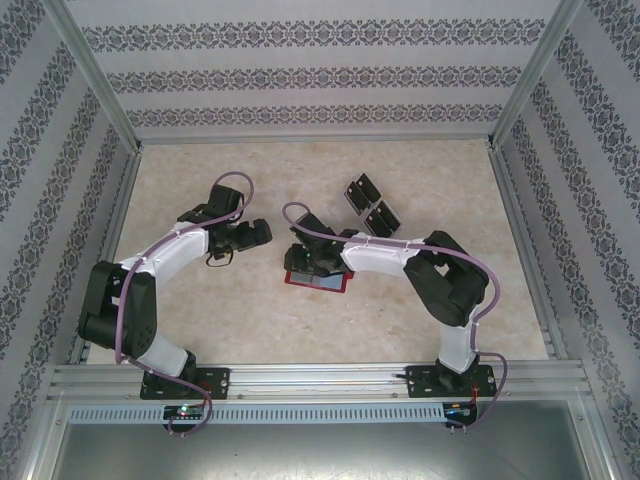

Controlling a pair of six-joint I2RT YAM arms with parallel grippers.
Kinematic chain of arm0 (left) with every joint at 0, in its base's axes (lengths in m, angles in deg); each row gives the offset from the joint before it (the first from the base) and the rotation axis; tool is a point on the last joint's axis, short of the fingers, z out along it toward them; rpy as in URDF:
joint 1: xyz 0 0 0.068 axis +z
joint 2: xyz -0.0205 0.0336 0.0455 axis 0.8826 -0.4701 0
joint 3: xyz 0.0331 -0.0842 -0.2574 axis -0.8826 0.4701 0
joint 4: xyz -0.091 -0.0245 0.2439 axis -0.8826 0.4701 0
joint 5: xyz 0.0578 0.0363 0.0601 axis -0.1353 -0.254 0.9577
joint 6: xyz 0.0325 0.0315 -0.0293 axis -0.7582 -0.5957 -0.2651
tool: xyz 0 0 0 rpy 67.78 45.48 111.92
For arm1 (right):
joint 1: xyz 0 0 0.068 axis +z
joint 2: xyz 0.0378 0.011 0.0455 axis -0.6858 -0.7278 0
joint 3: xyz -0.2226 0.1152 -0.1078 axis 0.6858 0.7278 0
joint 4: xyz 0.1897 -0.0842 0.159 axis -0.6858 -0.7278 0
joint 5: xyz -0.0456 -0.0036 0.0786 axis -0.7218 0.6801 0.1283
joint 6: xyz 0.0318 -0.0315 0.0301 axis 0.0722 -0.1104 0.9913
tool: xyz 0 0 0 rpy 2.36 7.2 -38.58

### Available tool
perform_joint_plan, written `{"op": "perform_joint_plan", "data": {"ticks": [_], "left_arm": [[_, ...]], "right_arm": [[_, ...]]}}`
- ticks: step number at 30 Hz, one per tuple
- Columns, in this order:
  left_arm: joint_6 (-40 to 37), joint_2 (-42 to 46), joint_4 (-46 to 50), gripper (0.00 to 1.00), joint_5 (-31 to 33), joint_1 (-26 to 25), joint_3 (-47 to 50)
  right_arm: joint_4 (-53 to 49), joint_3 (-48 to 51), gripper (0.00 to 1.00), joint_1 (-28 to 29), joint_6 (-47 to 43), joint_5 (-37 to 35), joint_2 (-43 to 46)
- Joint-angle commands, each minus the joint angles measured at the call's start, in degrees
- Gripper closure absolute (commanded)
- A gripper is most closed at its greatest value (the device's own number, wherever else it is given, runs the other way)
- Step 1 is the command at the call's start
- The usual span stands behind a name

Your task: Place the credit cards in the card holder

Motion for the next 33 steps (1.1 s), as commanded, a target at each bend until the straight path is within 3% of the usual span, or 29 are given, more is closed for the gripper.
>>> {"op": "perform_joint_plan", "data": {"ticks": [1,7,15,27,33], "left_arm": [[-1.4,0.9,-0.5,0.00,-3.1,0.7,-0.6],[-4.0,-1.6,0.6,0.00,-5.0,-2.9,-1.9],[-6.0,-7.9,2.6,0.00,-1.6,-11.7,-6.3],[-5.7,-14.0,2.7,0.00,2.0,-15.5,-6.9],[-5.7,-14.1,2.6,0.00,2.7,-15.5,-6.1]], "right_arm": [[-1.4,-0.1,0.59,0.0,-1.8,0.0,4.8],[-3.9,5.7,0.58,-2.9,-3.2,-2.7,17.1],[-14.3,9.7,0.59,-13.5,-9.1,-8.3,26.7],[-27.9,-4.0,0.62,-19.7,-26.0,-21.3,22.3],[-30.7,-9.6,0.65,-21.1,-31.9,-21.9,16.9]]}}
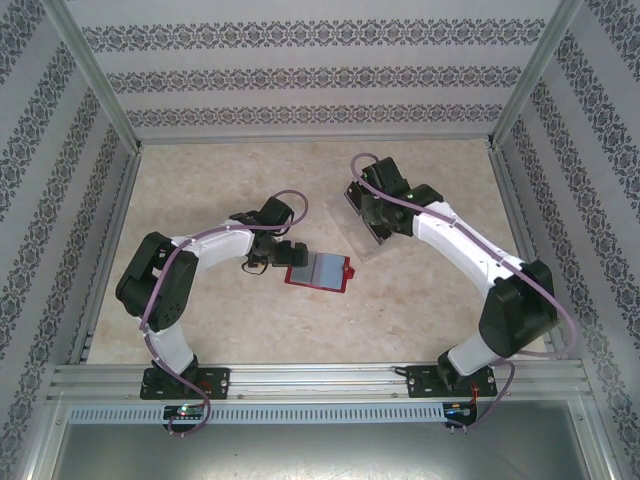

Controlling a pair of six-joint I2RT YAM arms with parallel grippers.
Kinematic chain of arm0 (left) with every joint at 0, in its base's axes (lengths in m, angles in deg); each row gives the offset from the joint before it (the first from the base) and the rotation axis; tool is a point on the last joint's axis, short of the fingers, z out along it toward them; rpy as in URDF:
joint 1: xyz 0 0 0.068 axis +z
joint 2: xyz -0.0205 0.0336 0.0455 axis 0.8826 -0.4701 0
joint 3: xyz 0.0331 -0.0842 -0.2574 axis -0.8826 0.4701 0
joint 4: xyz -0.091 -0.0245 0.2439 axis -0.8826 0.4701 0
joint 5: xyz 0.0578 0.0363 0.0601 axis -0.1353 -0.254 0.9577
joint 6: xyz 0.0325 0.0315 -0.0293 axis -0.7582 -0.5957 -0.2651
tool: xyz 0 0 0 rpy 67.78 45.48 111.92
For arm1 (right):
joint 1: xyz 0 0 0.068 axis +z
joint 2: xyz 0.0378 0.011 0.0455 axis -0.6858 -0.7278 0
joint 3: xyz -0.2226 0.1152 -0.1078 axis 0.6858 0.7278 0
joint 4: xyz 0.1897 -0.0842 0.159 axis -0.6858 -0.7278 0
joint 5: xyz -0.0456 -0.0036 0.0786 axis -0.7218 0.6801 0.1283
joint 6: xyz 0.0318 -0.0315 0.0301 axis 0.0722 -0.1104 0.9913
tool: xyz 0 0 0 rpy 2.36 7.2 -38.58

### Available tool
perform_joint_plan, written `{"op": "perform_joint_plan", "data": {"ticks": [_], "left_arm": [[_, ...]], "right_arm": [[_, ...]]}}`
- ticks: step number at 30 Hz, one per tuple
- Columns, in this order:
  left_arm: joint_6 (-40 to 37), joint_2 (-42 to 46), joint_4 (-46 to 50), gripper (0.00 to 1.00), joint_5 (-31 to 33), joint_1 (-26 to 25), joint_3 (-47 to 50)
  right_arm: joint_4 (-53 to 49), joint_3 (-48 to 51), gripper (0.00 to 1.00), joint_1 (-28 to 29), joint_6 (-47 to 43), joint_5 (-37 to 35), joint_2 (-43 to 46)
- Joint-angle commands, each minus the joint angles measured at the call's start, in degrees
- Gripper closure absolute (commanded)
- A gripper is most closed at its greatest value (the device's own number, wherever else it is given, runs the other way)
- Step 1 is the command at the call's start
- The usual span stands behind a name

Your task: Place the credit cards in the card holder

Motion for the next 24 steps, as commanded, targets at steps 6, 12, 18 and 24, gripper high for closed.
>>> {"op": "perform_joint_plan", "data": {"ticks": [6,12,18,24], "left_arm": [[-1.0,-0.1,1.4,0.00,1.9,-0.7,0.5],[-1.0,0.2,1.6,0.00,1.8,-0.7,0.2],[-1.0,0.6,1.8,0.00,1.9,-0.7,-0.1],[-1.0,0.4,1.7,0.00,1.8,-0.6,-0.5]], "right_arm": [[-6.5,-6.2,0.72,-1.5,-8.3,-1.8,-7.5],[-7.3,-7.2,0.74,-1.8,-9.5,-2.7,-10.7],[-8.0,-7.8,0.74,-2.3,-10.6,-4.3,-12.9],[-8.1,-8.0,0.75,-2.4,-11.1,-4.5,-14.6]]}}
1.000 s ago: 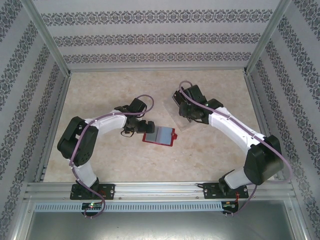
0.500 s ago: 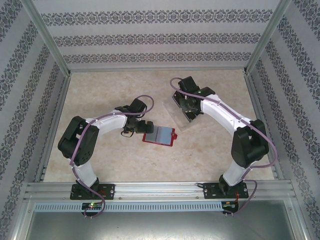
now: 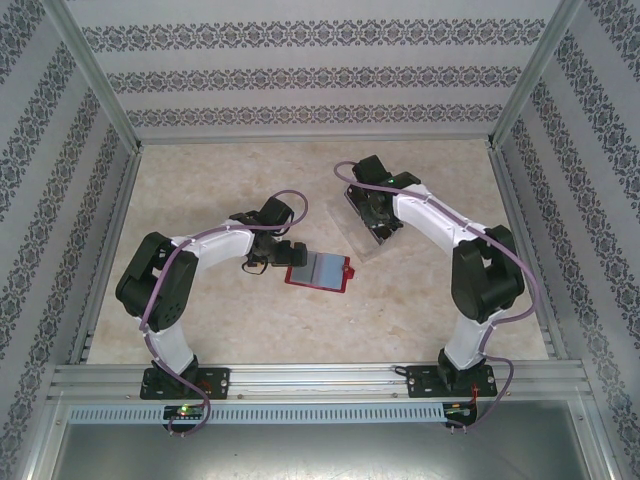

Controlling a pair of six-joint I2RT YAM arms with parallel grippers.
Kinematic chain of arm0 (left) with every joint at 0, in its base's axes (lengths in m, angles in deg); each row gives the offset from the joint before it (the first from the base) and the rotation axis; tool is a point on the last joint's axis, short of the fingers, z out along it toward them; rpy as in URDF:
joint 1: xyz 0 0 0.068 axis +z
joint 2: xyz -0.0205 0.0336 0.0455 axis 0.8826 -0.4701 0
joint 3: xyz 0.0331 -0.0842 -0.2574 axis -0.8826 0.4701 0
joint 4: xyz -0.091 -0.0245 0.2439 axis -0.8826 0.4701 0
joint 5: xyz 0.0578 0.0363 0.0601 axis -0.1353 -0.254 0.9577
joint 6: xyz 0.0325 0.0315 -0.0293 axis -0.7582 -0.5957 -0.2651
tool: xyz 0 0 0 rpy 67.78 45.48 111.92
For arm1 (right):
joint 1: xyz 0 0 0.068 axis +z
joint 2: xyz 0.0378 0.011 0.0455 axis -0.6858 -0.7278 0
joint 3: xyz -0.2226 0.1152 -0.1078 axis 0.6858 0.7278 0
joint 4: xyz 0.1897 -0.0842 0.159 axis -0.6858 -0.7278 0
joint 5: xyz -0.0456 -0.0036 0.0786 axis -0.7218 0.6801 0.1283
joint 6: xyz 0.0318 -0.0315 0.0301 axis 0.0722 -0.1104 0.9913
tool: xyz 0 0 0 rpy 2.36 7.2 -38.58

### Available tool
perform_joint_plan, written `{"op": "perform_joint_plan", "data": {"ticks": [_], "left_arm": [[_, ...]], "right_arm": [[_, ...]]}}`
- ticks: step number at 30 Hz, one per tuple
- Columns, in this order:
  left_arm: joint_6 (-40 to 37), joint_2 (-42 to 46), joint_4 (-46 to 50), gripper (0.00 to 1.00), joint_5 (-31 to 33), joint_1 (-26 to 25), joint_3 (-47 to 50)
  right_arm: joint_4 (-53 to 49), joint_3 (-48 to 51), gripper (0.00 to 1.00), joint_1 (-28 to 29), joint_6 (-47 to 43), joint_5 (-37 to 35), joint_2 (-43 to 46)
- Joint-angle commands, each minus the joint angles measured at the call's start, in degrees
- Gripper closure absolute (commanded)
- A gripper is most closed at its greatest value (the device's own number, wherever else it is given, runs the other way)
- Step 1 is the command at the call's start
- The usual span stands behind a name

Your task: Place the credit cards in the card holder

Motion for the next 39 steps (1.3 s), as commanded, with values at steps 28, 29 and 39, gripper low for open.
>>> {"op": "perform_joint_plan", "data": {"ticks": [28,29,39], "left_arm": [[-0.8,0.6,1.7,0.00,0.8,-0.6,-0.7],[-0.8,0.6,1.7,0.00,0.8,-0.6,-0.8],[-0.7,0.6,1.7,0.00,0.8,-0.7,-0.8]], "right_arm": [[-1.3,1.0,0.78,0.3,-1.5,-1.0,1.1],[-1.3,1.1,0.78,0.4,-1.4,-1.2,1.4],[-1.6,0.4,0.82,1.6,-1.6,-0.9,2.8]]}}
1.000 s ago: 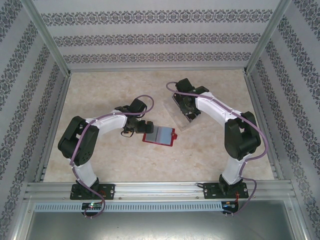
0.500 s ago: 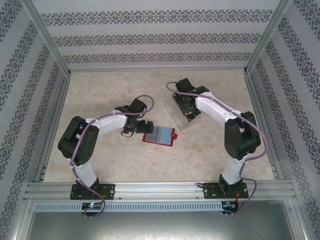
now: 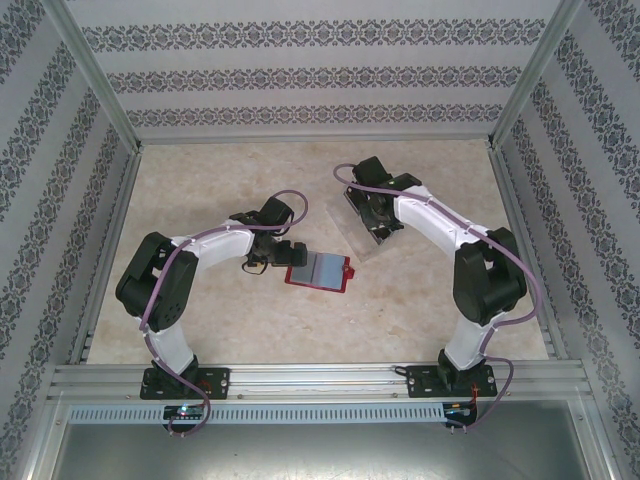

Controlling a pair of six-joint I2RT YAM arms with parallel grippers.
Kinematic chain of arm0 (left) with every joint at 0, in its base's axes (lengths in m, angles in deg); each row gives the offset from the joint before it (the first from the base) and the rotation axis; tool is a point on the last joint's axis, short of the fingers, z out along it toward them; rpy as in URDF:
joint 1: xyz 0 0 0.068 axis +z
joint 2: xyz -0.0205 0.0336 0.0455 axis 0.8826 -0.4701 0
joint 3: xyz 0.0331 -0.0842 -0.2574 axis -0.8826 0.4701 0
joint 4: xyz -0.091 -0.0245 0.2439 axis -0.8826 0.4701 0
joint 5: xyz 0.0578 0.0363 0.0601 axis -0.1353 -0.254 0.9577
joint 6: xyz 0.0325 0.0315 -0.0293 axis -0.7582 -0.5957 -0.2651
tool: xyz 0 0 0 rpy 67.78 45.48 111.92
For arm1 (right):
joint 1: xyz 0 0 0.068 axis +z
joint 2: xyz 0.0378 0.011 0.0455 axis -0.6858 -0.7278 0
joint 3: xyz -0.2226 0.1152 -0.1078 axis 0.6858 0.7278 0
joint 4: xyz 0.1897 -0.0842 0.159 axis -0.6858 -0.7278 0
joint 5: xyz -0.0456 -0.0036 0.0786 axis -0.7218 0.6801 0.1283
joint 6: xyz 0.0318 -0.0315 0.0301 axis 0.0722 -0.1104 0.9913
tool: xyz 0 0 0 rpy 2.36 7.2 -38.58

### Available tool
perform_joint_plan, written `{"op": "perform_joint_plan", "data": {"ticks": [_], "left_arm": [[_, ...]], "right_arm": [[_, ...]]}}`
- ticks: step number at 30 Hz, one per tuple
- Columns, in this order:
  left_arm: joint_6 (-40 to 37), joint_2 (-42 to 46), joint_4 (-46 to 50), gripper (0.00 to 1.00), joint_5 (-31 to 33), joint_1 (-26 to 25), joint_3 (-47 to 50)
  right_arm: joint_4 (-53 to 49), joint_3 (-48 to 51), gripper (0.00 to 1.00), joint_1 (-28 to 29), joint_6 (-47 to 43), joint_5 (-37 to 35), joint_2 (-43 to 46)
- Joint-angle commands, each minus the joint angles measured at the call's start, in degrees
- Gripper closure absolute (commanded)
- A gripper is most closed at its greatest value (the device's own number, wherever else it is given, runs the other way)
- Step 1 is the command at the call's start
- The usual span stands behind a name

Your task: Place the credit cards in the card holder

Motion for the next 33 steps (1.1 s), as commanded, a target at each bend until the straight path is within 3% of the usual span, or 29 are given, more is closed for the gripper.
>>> {"op": "perform_joint_plan", "data": {"ticks": [1,14,33], "left_arm": [[-0.7,0.6,1.7,0.00,0.8,-0.6,-0.8],[-0.7,0.7,1.6,0.00,0.7,-0.7,-0.8],[-0.8,0.6,1.5,0.00,0.8,-0.6,-0.7]], "right_arm": [[-1.5,-0.6,0.82,1.0,-0.4,-0.8,1.1],[-2.2,-1.9,0.71,1.1,-1.2,-4.7,-0.6],[-2.7,-2.8,0.75,2.5,-2.1,-3.7,-3.8]]}}
